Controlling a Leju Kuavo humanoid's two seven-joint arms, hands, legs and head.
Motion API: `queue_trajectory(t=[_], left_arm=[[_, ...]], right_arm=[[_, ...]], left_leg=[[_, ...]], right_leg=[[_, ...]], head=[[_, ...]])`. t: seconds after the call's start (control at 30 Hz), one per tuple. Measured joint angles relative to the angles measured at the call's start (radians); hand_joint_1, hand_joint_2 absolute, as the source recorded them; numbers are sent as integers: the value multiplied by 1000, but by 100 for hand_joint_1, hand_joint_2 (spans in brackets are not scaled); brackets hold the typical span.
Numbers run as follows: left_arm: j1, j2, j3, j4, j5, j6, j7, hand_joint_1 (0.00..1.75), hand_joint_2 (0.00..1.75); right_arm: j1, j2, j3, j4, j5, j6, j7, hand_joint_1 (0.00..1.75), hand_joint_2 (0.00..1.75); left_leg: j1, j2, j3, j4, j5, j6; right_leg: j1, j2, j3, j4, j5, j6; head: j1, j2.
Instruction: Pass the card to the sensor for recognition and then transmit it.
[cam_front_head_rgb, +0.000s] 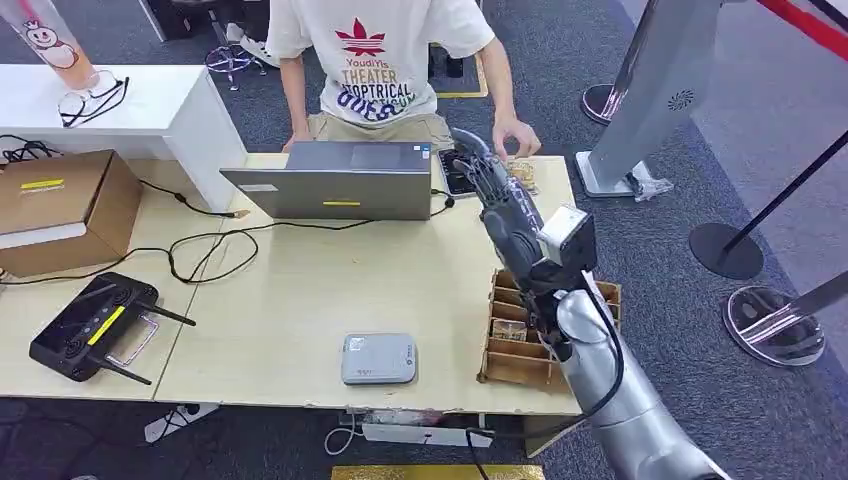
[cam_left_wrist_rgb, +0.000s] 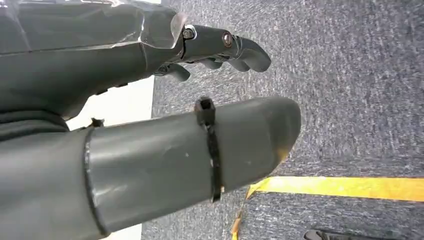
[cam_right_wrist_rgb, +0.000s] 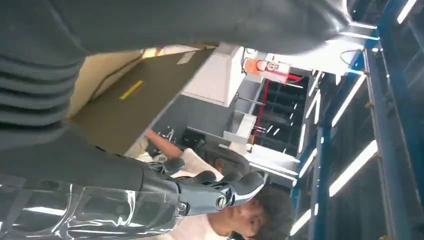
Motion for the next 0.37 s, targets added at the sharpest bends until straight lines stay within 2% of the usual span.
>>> queue_trajectory(t=[0.37], left_arm=[[10,0,19,0,17,1,4,0,0]], right_arm=[[211,-1,-63,-100,42,-40,11,0,0]], left_leg=[[0,0,0,0,0,0]], right_leg=[[0,-1,0,0,0,0]], head=[[0,0]])
